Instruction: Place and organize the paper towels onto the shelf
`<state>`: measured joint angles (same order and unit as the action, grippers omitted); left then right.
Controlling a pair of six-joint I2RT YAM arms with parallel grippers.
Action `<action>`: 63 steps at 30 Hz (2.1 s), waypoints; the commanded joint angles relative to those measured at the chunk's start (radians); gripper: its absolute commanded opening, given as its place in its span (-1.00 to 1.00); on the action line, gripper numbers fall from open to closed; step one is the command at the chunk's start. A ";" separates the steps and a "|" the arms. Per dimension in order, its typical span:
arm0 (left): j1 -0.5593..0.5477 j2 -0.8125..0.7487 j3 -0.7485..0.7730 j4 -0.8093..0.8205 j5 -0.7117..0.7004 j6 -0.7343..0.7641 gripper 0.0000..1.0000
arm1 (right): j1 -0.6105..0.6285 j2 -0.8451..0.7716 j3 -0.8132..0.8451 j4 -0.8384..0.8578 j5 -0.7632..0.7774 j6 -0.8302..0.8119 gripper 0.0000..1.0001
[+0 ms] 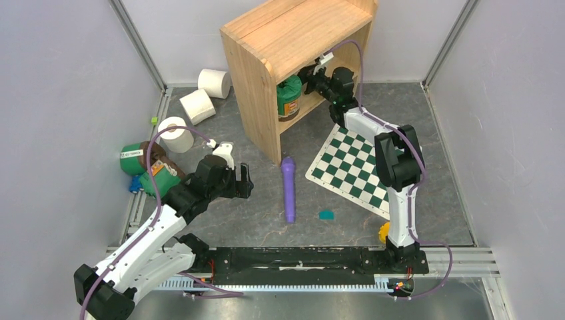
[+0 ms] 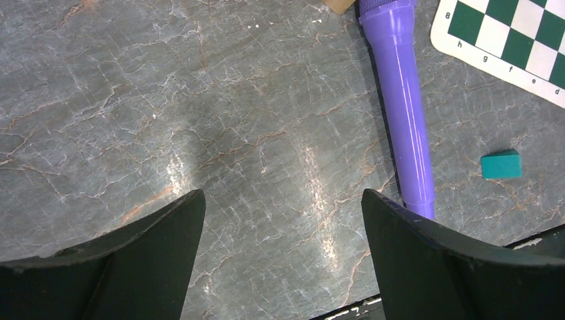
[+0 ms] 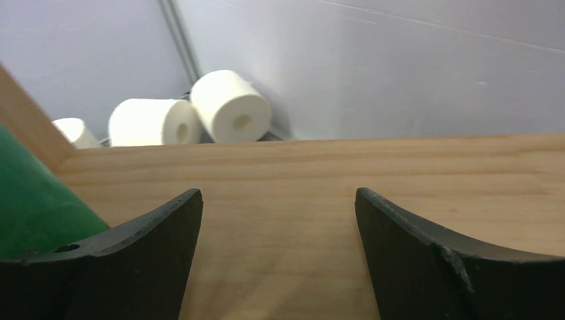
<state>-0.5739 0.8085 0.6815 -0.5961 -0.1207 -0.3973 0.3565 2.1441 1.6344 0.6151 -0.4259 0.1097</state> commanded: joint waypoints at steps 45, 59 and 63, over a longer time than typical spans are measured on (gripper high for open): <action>0.706 0.112 0.221 -0.045 -0.165 -0.103 0.82 | -0.119 -1.197 -0.993 -0.331 0.037 0.097 0.91; 1.099 0.191 0.192 0.090 -0.131 -0.224 0.89 | 0.081 -1.358 -1.021 -0.563 0.148 -0.075 0.94; 1.210 0.215 0.130 0.168 -0.004 -0.270 0.88 | 0.122 -1.376 -1.020 -0.591 0.186 -0.101 0.96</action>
<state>0.5518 1.0061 0.8555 -0.5407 -0.2447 -0.5800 0.4488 0.7952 0.5911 0.0708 -0.2989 0.0677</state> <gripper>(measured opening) 0.943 0.973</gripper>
